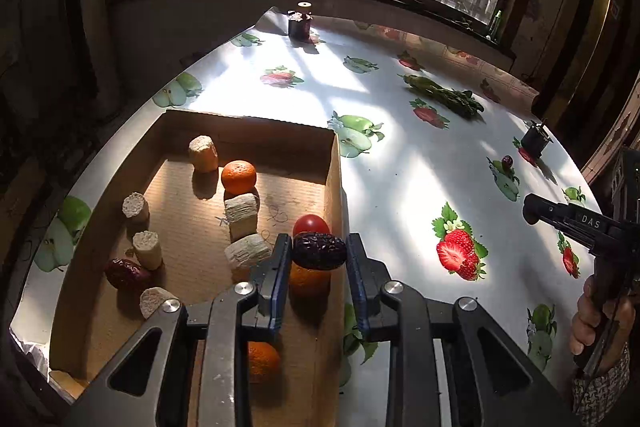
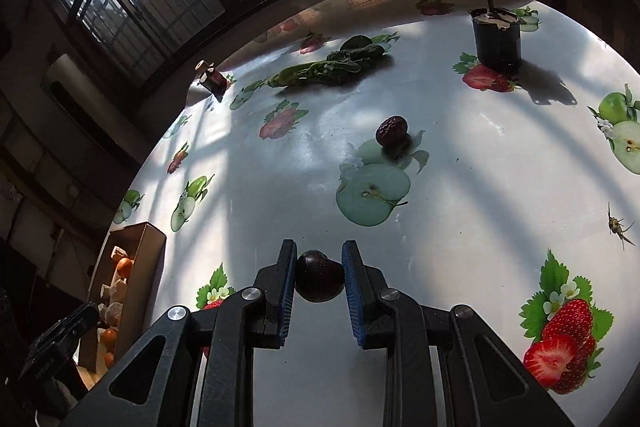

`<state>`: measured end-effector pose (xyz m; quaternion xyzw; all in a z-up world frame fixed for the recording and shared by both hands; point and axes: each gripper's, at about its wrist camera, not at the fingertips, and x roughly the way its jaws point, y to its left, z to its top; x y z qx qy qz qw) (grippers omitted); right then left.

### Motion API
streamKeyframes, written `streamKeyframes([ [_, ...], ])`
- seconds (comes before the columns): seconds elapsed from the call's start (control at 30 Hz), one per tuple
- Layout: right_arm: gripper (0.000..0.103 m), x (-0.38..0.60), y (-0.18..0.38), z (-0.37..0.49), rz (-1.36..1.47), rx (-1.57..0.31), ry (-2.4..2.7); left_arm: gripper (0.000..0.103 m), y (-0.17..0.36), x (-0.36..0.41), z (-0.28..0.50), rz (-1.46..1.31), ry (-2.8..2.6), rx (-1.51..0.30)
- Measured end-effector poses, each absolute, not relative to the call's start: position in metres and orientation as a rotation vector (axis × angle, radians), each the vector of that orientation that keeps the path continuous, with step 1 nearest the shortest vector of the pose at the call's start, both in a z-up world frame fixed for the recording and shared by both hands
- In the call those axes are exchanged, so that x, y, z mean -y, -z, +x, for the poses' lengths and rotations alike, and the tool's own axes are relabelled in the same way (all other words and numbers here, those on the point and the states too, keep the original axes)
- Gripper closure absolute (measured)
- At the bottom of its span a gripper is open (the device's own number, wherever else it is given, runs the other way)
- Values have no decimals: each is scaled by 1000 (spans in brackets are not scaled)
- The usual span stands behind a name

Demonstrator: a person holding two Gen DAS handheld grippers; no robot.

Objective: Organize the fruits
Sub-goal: 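Carry the plum and date into the box and open both tools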

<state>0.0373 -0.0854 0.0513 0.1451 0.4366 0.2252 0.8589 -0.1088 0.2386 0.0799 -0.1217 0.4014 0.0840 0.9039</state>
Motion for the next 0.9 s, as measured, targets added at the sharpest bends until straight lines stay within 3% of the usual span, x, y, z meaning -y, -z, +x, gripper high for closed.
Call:
streamKeyframes([
  [0.2,78,-22,-67,-9,224,-945,-702,76,-59,-317,-150,-328,-347,-854],
  [0.5,77,-163,-59,-83,45,-1013,-980,76,-34,-346,-166,-324,-410,-900],
  [0.9,77,-223,-35,-128,-205,-958,-1028,76,-30,-357,-174,-381,-413,-865],
])
